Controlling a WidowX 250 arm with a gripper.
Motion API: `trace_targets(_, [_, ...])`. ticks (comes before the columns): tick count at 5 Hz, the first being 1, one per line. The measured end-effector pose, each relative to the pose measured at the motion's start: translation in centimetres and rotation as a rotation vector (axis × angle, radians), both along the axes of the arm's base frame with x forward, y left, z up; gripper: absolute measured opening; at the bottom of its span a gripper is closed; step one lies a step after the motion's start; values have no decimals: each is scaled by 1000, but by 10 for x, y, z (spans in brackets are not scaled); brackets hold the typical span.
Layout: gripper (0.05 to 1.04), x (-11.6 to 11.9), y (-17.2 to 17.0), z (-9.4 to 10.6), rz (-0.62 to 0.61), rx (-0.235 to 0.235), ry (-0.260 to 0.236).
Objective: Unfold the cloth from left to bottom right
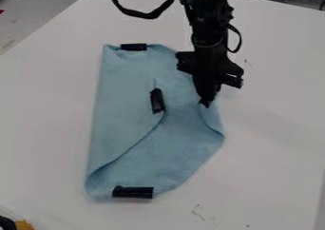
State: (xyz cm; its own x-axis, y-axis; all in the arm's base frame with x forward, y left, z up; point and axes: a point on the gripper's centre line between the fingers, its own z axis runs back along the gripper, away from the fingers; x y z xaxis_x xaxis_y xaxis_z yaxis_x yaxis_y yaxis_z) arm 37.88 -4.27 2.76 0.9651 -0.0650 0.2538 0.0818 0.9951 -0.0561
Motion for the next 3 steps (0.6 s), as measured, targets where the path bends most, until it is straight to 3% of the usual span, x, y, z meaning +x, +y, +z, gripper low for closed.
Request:
trace_targets(1, [498,0,-10,0,-2,-24,-4])
trace_targets(2, [807,0,-23,-6,-40,-45,27])
trace_targets(3, [1003,2,-45,6,-88,-58,56])
